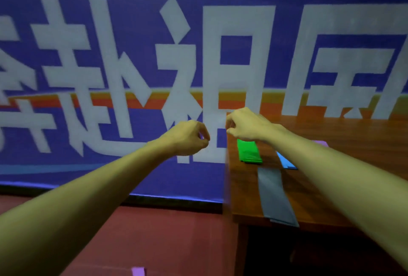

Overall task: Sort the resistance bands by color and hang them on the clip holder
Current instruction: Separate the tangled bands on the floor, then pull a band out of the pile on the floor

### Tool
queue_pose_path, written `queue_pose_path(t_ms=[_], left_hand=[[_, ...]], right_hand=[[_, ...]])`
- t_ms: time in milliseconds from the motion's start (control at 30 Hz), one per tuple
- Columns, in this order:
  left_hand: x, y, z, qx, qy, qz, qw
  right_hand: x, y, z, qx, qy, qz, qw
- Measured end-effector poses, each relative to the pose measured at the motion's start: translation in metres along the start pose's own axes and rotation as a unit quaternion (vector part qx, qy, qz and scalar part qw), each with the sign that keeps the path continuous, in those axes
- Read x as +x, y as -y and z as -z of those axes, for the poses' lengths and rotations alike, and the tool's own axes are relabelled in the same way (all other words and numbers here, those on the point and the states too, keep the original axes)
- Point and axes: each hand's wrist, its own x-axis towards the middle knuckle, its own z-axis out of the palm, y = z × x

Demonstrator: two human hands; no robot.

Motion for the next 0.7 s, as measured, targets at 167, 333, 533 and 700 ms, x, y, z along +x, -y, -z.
queue_pose_path(t_ms=[167,333,533,700], left_hand=[[-0.066,0.088,0.015,-0.049,-0.031,0.081,0.995],[-0.130,0.175,-0.005,-0.127,-0.040,0.150,0.980],[-0.184,0.261,-0.080,-0.273,-0.057,0.254,0.926],[-0.214,0.321,-0.178,-0.338,-0.020,0.340,0.878]], right_hand=[[0.010,0.098,-0.018,-0.027,0.060,0.068,0.996],[0.015,0.185,-0.068,-0.028,0.142,0.127,0.981],[0.013,0.268,-0.187,0.047,0.251,0.158,0.954],[-0.004,0.289,-0.311,0.098,0.354,0.157,0.917]])
